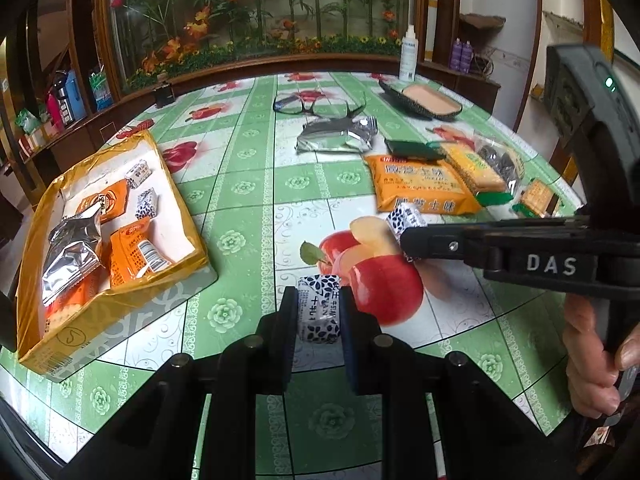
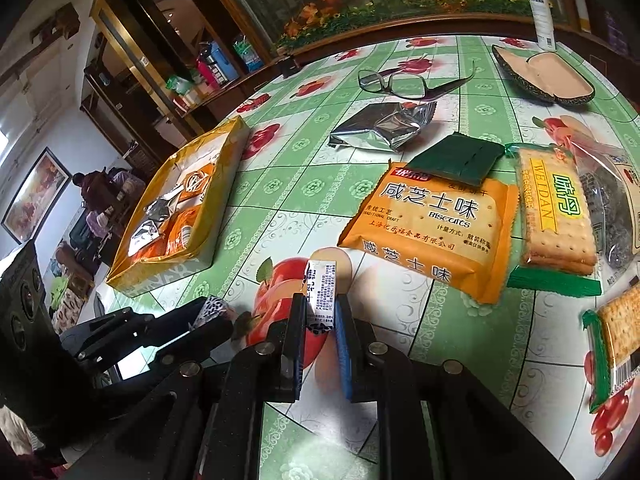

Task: Organize snacks
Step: 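Release the candies into the tray with both grippers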

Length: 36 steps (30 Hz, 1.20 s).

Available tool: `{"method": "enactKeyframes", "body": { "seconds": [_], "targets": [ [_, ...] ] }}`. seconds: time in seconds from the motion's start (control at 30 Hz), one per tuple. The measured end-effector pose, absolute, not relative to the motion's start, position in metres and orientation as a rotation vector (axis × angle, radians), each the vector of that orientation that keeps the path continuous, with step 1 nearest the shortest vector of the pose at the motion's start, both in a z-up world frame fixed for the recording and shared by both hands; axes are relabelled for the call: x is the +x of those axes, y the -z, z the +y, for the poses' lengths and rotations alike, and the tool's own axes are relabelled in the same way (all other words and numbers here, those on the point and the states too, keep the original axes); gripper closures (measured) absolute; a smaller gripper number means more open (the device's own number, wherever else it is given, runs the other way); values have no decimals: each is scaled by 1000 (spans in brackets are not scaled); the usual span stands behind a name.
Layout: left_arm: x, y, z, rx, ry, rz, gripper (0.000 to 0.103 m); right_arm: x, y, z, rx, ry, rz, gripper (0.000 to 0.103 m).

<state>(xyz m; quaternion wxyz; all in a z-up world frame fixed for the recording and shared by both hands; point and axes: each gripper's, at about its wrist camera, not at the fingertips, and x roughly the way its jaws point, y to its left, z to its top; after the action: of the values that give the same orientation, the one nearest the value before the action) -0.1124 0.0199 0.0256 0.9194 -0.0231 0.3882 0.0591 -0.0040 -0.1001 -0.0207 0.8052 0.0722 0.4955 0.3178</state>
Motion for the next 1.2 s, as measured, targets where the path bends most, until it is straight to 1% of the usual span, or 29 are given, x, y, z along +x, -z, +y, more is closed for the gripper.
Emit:
{"method": "enactKeyframes", "body": {
  "seconds": [0.23,0.4,0.73,0.9,1.07,1.2],
  "targets": [
    [-125,-36,29,-74,-111,740,84,-2,21,-92,186,-678,1082,88],
    [-141,-52,52,-126,-136,687,84,-1,14,-72,178,-703,1083,88],
    [-187,-88,139,-250,-290,567,84,-9,-9,-7,101,-826,1054,88],
    [-200,-93,180,-322,-338,540,84,-7,-27,27,89,-895,1046,88],
    [-175,-94,213,-356,-344,537,84,7,-39,77,83,-923,1018,88],
    [-145,-83,235,-374,-383,589,84,31,-23,117,113,-886,1055,88]
  ]
}}
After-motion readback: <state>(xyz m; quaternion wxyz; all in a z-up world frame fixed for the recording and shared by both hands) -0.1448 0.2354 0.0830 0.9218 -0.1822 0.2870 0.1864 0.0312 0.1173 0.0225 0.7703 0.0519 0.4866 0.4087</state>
